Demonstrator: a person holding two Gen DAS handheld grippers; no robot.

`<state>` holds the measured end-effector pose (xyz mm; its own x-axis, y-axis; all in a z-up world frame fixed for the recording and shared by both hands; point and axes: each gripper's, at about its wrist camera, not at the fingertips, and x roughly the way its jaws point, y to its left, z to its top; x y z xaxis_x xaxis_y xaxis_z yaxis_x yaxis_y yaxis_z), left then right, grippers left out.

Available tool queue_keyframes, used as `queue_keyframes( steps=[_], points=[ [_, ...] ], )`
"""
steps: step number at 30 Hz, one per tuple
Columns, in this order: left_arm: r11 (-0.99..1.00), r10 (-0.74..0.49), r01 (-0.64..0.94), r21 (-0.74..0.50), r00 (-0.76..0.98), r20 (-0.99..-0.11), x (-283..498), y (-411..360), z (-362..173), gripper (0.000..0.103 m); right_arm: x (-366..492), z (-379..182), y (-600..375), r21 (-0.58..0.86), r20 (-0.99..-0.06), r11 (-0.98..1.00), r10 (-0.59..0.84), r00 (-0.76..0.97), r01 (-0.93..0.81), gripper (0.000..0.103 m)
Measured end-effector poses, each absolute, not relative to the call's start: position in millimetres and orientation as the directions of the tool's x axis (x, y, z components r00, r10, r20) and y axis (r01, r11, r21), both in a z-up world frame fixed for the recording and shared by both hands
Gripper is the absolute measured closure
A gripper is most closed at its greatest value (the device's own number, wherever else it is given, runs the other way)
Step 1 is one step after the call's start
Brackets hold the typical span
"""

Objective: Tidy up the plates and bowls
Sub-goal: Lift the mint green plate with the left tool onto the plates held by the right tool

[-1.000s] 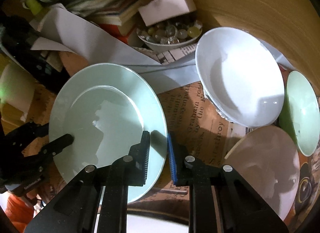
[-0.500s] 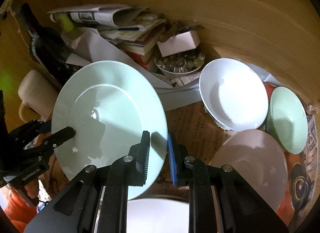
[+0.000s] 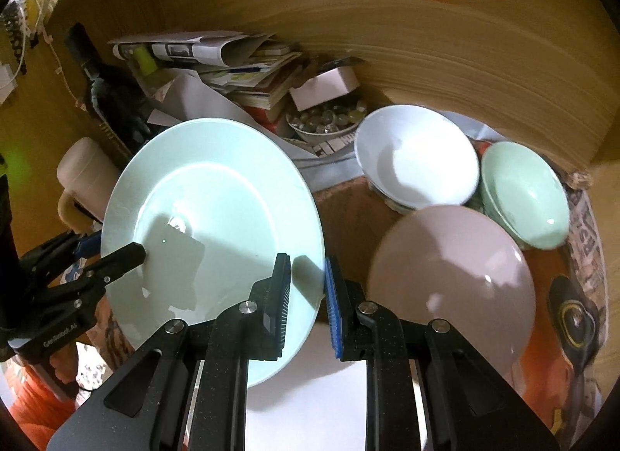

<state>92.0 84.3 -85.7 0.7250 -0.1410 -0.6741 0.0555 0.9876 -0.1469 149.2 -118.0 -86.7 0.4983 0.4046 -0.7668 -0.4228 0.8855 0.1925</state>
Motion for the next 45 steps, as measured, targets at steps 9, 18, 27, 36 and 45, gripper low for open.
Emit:
queue_keyframes(
  steps=[9,18,27,36,45],
  points=[
    [0.985,-0.169,0.105,-0.135,0.718,-0.675,82.4,52.6,-84.9,0.063,121.9,-86.5,-145.5,0.176,-0.767,0.905,0.373,0.522,-0.388,0.087],
    [0.981,-0.193,0.135,-0.138,0.702,-0.686,75.8,33.4,-88.4,0.063,104.7,-97.2,-165.0,0.204,-0.771,0.913,0.373,0.516,-0.354,0.087],
    [0.980,-0.198,0.149,-0.132,0.680,-0.706,69.5,17.9,-94.5,0.063,90.7,-110.7,-179.3,0.233,-0.777,0.914,0.380,0.502,-0.332,0.087],
    [0.978,-0.206,0.159,-0.133,0.652,-0.730,60.1,6.1,-103.6,0.063,80.5,-125.1,-189.9,0.256,-0.786,0.914,0.386,0.483,-0.314,0.087],
    [0.976,-0.214,0.161,-0.144,0.627,-0.749,53.4,-2.1,-115.4,0.063,73.0,-138.5,-194.2,0.268,-0.799,0.915,0.386,0.460,-0.301,0.087]
  ],
)
